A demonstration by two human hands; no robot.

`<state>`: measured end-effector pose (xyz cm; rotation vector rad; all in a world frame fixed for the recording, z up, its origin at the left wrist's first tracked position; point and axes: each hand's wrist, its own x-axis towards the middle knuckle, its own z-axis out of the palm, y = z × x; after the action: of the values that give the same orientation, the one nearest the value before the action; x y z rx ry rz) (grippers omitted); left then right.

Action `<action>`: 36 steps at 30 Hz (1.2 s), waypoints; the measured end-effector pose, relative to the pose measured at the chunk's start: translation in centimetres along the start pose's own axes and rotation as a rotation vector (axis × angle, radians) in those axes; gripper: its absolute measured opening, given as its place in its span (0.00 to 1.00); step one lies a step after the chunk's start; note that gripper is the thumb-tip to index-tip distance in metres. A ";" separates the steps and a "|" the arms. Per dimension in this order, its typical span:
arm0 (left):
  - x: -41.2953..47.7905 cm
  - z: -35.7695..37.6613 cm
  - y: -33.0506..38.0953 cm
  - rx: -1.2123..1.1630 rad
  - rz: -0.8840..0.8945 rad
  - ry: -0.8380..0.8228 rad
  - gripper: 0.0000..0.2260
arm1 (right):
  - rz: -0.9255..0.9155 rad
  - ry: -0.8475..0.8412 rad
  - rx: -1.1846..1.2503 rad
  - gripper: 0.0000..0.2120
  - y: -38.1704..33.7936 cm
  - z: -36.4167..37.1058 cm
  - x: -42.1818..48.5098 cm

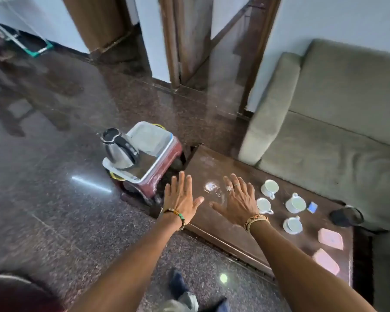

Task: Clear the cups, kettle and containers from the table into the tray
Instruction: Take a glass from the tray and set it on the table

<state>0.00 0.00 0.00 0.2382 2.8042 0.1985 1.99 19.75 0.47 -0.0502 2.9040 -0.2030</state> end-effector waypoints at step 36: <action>15.7 -3.8 -19.2 -0.423 -0.371 0.067 0.34 | -0.415 -0.125 -0.097 0.44 -18.0 0.8 27.2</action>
<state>-18.64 -16.23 -4.29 -0.3875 2.7227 0.7032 -23.98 0.41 -3.90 -0.6593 2.7431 -0.1213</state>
